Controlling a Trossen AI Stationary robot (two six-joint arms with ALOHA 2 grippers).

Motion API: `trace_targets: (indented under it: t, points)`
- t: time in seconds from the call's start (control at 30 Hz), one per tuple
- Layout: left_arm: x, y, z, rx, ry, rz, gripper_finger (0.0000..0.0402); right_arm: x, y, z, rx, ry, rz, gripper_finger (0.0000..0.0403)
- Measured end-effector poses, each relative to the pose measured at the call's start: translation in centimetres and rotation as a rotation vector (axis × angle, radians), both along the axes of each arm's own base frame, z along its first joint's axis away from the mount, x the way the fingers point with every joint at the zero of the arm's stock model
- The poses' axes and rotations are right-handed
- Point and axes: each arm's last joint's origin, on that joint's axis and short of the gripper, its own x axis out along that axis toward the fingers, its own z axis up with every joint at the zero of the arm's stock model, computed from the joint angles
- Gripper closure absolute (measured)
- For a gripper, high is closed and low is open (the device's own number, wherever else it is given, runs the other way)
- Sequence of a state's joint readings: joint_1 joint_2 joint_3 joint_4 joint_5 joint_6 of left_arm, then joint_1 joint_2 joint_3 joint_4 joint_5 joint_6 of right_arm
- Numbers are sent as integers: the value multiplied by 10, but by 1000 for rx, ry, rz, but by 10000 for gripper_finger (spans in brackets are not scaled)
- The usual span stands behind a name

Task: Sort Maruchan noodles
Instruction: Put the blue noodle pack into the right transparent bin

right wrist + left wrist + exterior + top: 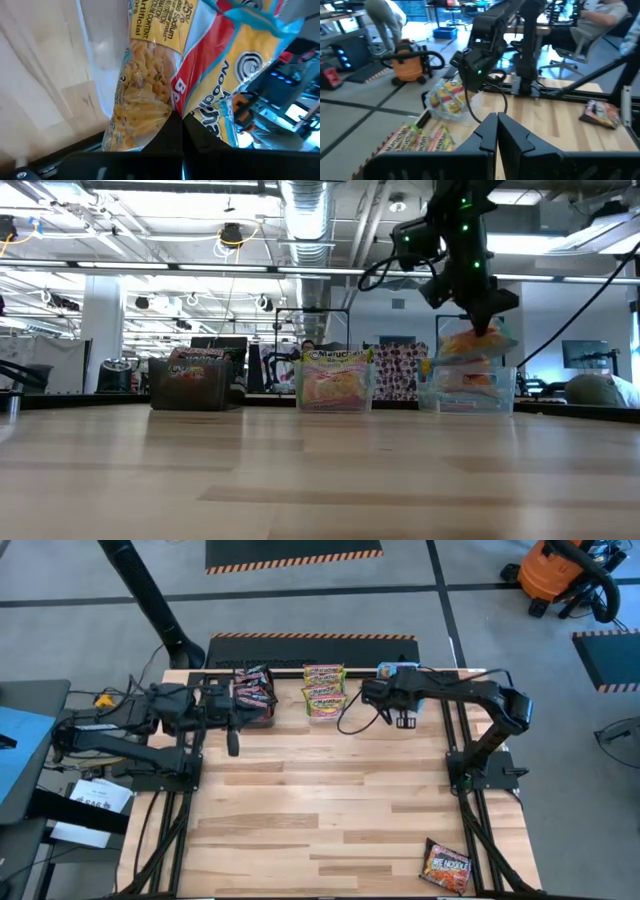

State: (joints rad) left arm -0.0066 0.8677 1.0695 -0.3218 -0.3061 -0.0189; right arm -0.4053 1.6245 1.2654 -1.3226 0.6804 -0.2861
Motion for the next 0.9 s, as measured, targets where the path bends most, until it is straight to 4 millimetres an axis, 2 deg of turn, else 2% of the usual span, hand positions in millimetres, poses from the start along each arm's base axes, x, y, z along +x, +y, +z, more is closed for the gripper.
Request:
trace_targets:
  t: [0.23,0.4,0.9]
  points:
    - [-1,9,0,-1,0,56,401,1,-14,-4,4,-28,40,398]
    - [-1,14,0,-2,-1,83,402,3,-17,-6,107,-84,64,391]
    - [-3,24,0,-3,0,140,401,-15,-44,-6,122,-95,-44,380]
